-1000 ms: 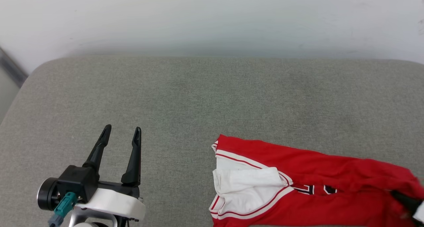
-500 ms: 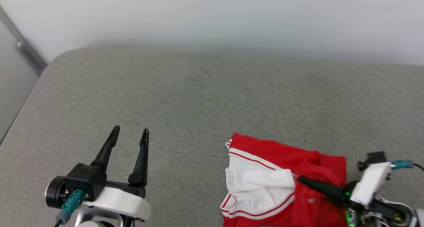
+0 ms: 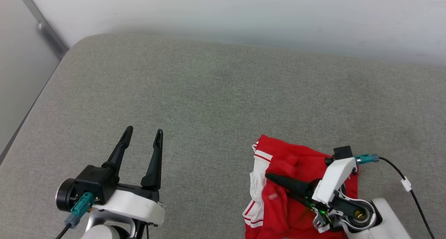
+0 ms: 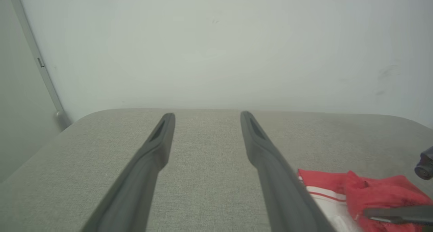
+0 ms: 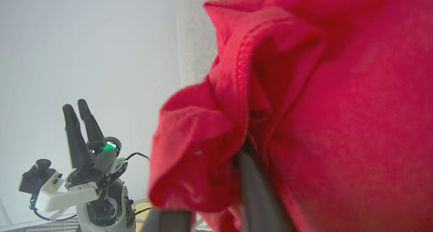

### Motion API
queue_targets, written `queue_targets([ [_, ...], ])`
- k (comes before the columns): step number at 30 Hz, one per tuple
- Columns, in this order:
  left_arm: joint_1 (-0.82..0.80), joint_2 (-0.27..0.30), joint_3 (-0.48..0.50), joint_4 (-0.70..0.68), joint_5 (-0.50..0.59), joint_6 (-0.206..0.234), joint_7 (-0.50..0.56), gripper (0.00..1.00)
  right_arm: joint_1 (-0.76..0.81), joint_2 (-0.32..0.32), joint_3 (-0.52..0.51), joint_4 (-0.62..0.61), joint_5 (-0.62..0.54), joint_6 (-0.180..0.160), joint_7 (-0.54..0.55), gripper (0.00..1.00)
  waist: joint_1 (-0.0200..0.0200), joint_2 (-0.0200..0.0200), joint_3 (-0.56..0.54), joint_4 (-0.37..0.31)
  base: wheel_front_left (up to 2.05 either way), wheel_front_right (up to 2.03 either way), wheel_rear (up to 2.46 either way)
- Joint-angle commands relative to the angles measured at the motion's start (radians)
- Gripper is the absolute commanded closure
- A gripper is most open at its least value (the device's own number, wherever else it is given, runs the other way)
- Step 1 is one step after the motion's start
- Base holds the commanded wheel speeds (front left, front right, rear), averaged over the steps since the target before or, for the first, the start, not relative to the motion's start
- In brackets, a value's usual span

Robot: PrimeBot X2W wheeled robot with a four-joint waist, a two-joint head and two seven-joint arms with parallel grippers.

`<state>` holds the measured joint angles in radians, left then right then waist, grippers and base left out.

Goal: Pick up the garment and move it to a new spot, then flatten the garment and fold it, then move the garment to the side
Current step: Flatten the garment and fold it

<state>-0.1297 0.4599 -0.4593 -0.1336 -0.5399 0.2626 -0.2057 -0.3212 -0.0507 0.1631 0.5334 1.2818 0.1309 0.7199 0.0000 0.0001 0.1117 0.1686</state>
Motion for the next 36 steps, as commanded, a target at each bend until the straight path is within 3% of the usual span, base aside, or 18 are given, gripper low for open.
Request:
queue_targets([
  [1, -0.012, -0.005, 0.0, 0.004, -0.002, -0.005, -0.007, 0.0, -0.019, 0.001, 0.014, 0.004, -0.01, 0.0, -0.016, 0.0, 0.0, -0.0001, 0.002, -0.001, 0.0, 0.0, 0.0],
  [6, -0.011, -0.006, 0.002, 0.015, -0.006, -0.004, -0.01, 0.0, -0.04, -0.001, 0.057, -0.023, -0.045, 0.0, -0.032, 0.0, 0.0, -0.0001, 0.001, -0.01, 0.0, 0.0, 0.0],
  [12, -0.014, -0.003, 0.001, 0.024, -0.007, -0.003, -0.013, 0.0, -0.037, -0.06, 0.126, -0.156, -0.166, 0.0, -0.071, 0.0, 0.0, -0.0001, -0.007, -0.029, 0.0, 0.0, 0.0],
  [18, 0.001, 0.0, 0.008, 0.032, -0.009, 0.007, -0.019, 0.0, -0.004, -0.187, 0.159, -0.29, -0.459, 0.0, -0.207, 0.0, 0.0, -0.0001, -0.018, -0.061, 0.0, 0.0, 0.0],
  [25, 0.025, 0.007, 0.025, 0.047, -0.016, 0.023, -0.025, 0.0, 0.09, -0.248, 0.009, -0.361, -0.781, 0.0, -0.323, 0.0, 0.0, -0.0001, -0.036, -0.111, 0.0, 0.0, 0.0],
  [31, 0.046, 0.016, 0.039, 0.064, -0.024, 0.032, -0.029, 0.0, 0.176, -0.199, -0.16, -0.476, -0.933, 0.0, -0.469, 0.0, 0.0, -0.0001, -0.055, -0.149, 0.0, 0.0, 0.0],
  [36, 0.07, 0.018, 0.052, 0.077, -0.028, 0.048, -0.034, 0.0, 0.244, -0.147, -0.206, -0.585, -0.98, 0.0, -0.592, 0.0, 0.0, -0.0001, -0.079, -0.169, 0.0, 0.0, 0.0],
])
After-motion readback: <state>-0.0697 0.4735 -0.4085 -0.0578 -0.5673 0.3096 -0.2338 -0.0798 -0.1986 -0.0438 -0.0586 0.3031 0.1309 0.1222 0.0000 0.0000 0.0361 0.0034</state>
